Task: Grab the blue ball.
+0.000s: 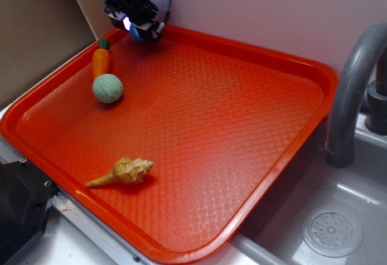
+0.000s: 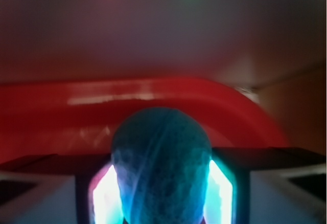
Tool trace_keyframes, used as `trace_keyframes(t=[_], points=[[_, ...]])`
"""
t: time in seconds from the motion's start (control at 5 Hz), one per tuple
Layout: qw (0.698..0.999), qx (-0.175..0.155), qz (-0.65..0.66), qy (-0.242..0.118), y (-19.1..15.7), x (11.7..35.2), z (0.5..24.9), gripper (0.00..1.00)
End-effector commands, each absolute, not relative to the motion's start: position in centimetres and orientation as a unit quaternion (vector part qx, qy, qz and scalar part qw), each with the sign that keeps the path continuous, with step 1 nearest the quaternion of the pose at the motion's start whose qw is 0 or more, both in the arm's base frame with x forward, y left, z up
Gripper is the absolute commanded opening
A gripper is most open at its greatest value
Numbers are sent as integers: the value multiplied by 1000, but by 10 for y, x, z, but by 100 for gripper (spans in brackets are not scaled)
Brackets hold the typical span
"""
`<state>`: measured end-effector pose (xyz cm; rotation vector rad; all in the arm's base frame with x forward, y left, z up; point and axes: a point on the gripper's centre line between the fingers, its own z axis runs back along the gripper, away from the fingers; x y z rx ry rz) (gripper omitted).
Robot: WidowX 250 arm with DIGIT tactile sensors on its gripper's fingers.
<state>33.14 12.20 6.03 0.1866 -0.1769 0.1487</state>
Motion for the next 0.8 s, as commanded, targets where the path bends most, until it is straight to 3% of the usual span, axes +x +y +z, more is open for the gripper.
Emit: trace_keyframes(t=[0.0, 0.2, 0.6], points=[[997, 16, 41, -71, 99, 273, 179, 0], [997, 8, 36, -66, 69, 249, 208, 0], [999, 2, -1, -52, 40, 228, 217, 0]])
